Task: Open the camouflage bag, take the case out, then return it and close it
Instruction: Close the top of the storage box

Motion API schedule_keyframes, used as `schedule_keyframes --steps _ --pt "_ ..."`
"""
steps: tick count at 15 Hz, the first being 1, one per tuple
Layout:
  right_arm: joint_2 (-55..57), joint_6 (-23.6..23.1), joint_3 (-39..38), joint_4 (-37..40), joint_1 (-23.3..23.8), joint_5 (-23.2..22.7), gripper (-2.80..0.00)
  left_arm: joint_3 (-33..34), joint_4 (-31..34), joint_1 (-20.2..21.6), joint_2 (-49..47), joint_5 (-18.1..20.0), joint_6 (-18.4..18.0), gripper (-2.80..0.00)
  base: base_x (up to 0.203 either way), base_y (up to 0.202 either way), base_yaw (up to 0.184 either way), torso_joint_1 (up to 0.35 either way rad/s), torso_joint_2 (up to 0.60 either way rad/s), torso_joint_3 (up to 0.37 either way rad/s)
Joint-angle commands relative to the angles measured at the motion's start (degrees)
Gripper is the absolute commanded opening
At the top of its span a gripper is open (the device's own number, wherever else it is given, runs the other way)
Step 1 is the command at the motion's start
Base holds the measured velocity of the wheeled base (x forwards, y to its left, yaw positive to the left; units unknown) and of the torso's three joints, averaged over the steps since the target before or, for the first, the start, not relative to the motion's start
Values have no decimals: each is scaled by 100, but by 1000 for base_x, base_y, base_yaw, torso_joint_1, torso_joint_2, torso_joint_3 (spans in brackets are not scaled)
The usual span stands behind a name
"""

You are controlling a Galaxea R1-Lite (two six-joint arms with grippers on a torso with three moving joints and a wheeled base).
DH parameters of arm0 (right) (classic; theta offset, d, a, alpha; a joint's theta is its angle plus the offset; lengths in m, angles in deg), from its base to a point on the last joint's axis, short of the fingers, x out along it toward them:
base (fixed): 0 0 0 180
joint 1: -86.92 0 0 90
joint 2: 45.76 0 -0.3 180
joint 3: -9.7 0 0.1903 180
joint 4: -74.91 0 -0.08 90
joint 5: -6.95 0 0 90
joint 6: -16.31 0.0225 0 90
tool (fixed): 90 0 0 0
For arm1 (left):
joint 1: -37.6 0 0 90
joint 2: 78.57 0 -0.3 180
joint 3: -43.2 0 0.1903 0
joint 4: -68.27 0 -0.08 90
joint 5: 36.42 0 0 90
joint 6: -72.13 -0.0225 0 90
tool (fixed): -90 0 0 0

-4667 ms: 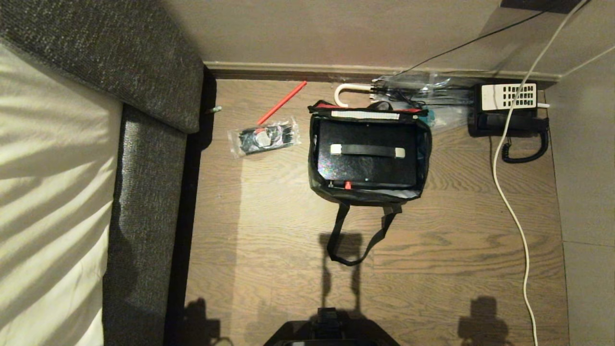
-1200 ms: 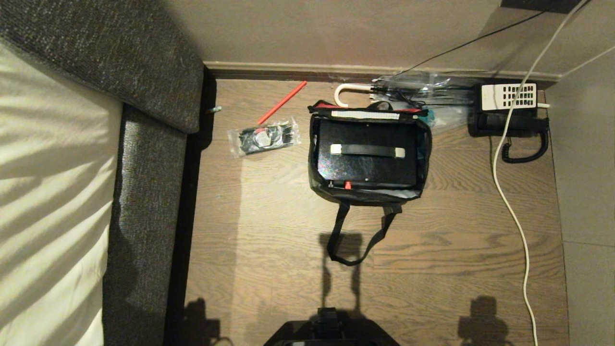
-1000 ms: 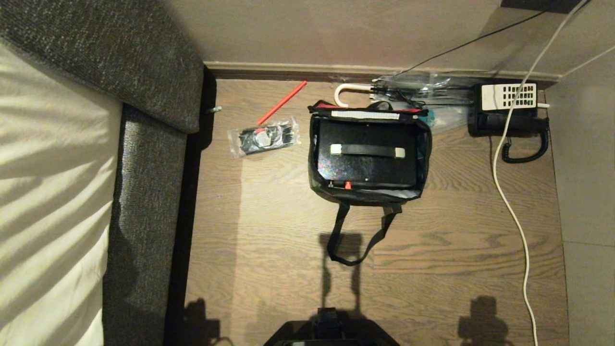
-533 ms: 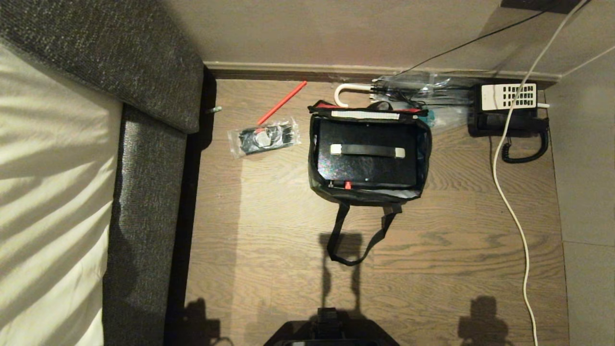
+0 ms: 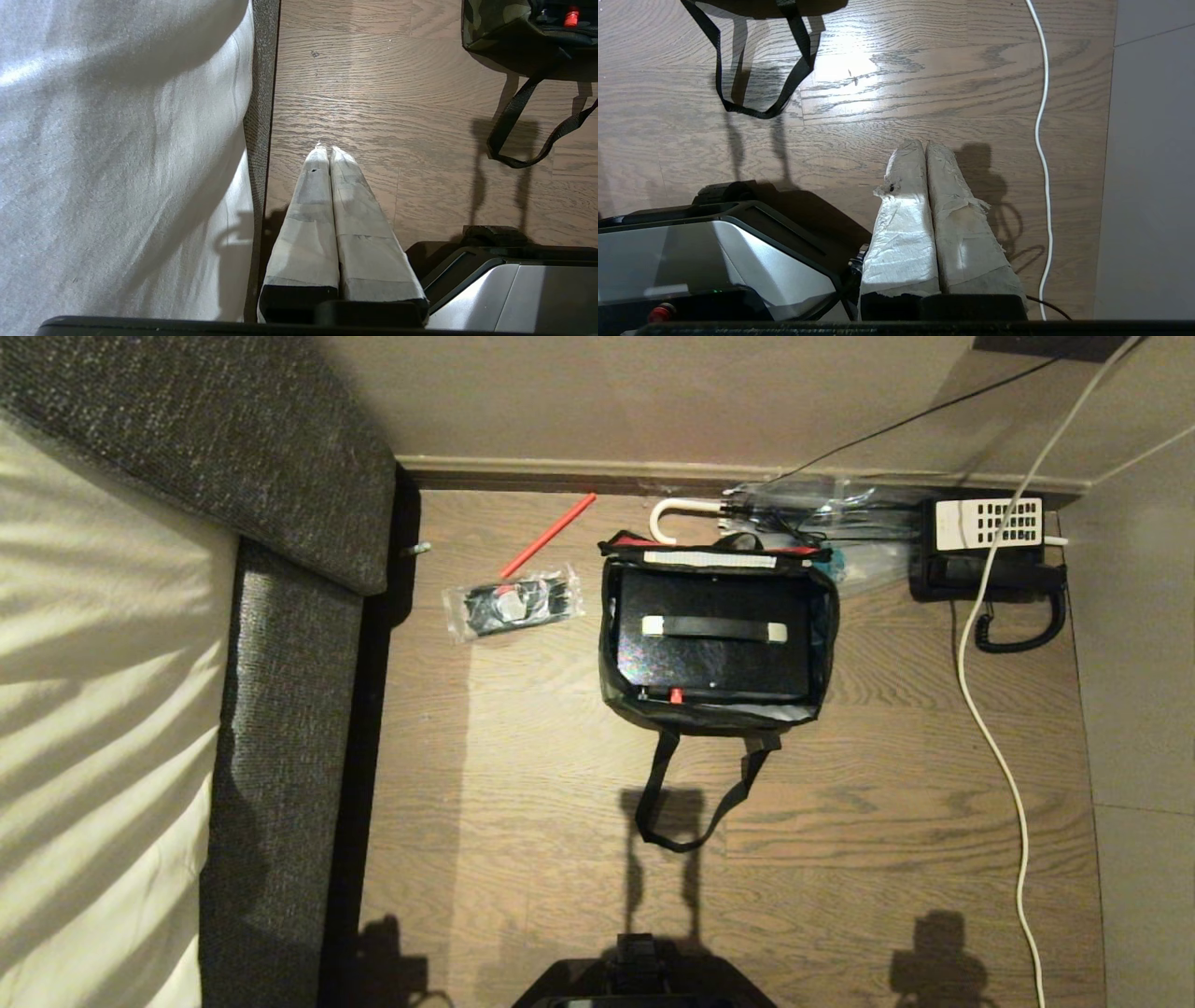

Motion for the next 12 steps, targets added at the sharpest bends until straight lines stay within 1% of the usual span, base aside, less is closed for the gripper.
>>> schedule_keyframes --steps 1,12 --pt "9 -1 1 8 -1 1 -280 9 2 1 0 -1 4 -280 0 0 0 0 0 0" --pt "9 -1 1 8 -1 1 -280 17 -16 -7 0 -10 -13 -280 0 0 0 0 0 0"
